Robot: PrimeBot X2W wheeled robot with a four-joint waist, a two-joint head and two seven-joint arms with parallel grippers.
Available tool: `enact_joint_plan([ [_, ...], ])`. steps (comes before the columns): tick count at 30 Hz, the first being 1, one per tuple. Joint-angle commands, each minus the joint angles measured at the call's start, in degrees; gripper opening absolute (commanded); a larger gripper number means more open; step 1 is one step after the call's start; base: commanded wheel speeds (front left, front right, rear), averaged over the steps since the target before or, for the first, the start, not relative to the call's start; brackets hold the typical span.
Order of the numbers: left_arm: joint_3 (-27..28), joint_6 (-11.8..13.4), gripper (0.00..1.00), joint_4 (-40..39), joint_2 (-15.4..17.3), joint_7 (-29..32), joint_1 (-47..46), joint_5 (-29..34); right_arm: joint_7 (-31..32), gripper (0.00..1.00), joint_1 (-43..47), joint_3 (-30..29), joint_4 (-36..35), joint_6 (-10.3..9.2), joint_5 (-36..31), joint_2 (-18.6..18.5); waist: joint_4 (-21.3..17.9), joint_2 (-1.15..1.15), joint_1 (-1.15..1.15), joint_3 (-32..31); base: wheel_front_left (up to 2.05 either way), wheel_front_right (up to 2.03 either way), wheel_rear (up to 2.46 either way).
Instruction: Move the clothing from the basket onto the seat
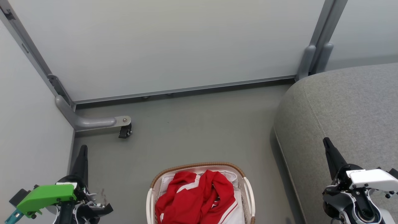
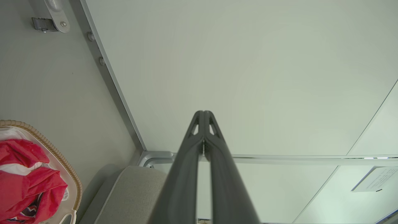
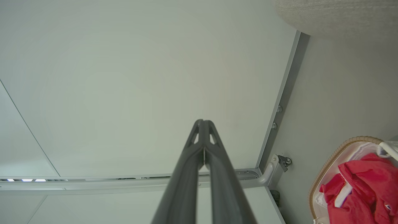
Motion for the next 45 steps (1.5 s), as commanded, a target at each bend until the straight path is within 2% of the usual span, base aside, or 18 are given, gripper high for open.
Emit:
enact_joint_plan([
  [1,0.0,-0.3,0.0,-0.1,0.2,0.1,-0.6,0.0,0.0,0.0,0.6,-0.1,-0.2,-0.02,0.2,-0.4,0.0,0.0,0.0,0.0,0.0,0.0,0.0],
  [6,0.0,-0.3,0.0,-0.1,0.2,0.1,-0.6,0.0,0.0,0.0,0.6,-0.1,-0.2,-0.02,0.2,-0.4,0.0,0.0,0.0,0.0,0.0,0.0,0.0],
  [7,0.0,0.0,1.0,0.1,0.0,0.0,0.1,0.0,0.0,1.0,0.0,0.0,0.2,0.0,0.0,0.0,0.0,0.0,0.0,0.0,0.0,0.0,0.0],
  [12,-0.5,0.1,1.0,2.5,-0.4,-0.3,1.9,0.1,-0.2,1.0,1.3,0.3,2.4,-0.02,-0.1,0.8,0.0,0.0,0.0,0.0,0.0,0.0,0.0],
  [25,-3.8,0.1,1.0,1.4,-0.3,-3.9,2.1,3.7,-3.9,1.0,1.9,0.6,1.5,-0.02,-4.2,0.6,0.1,0.0,0.0,0.1,0.0,0.0,0.0],
  [31,-4.4,0.0,1.0,0.4,-0.3,-5.4,1.9,8.5,-5.4,1.0,2.0,0.1,0.2,-0.02,-10.3,0.5,0.3,0.0,0.0,0.1,0.0,0.0,0.0],
  [45,-6.1,0.5,1.0,-2.9,-0.2,-8.6,2.1,25.9,-8.6,1.0,2.6,0.2,-3.2,-0.01,-29.0,0.3,0.5,0.0,0.0,0.3,0.0,0.0,0.0],
])
